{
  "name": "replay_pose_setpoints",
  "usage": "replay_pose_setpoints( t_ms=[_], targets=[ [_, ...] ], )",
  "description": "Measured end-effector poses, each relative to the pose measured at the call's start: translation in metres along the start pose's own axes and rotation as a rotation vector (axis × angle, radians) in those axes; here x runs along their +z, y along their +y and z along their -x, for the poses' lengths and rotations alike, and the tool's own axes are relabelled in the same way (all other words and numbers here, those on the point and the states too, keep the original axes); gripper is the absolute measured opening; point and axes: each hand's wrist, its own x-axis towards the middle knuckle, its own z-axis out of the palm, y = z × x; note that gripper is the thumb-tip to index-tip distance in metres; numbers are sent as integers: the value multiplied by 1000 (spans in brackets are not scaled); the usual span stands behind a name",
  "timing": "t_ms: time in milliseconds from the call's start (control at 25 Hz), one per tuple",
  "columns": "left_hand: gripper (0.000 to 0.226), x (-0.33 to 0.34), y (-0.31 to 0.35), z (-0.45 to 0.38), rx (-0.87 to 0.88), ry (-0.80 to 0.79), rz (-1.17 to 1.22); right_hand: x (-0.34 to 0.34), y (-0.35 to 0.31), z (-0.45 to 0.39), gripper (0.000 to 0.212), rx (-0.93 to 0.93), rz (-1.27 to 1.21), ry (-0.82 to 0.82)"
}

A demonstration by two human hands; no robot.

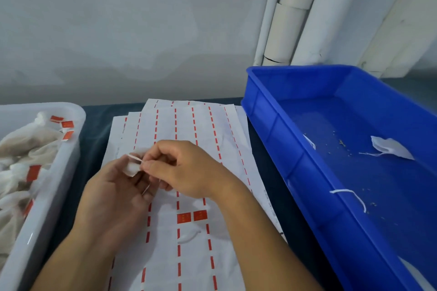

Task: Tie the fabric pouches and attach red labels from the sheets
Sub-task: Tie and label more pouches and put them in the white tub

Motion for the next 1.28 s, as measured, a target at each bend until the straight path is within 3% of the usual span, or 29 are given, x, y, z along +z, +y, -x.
replay_pose_setpoints(
  t_ms=[120, 240, 360, 440, 640, 760, 920, 1080, 1280],
  targets=[
    [39, 1, -2, 8, -54, 21, 30, 0, -1, 5, 8, 21, -73, 10],
    [41, 6, -7, 15, -48, -5, -118, 1, 6, 14, 12, 123, -244, 68],
    [48, 7, -11, 22, 51, -72, -503, 6, 13, 28, 17, 215, -330, 121],
    [46, 7, -12, 22, 82, -34, -782, 7, 16, 33, 17, 217, -334, 161],
    [26, 4, -18, 19, 276, 9, -1268, 2, 17, 38, 12, 79, -223, 243],
    [31, 3, -23, 17, 446, -73, -1428, -3, 18, 42, 7, -41, -27, 265],
    [56, 3, -23, 15, 567, -156, -1531, 0, 19, 45, 9, -137, 77, 189],
    [34, 5, -24, 17, 634, -280, -1442, 1, 22, 43, 11, -160, -3, 96],
    [46, 8, -22, 21, 466, -306, -1213, 0, 24, 42, 16, -142, -53, 111]
  ],
)
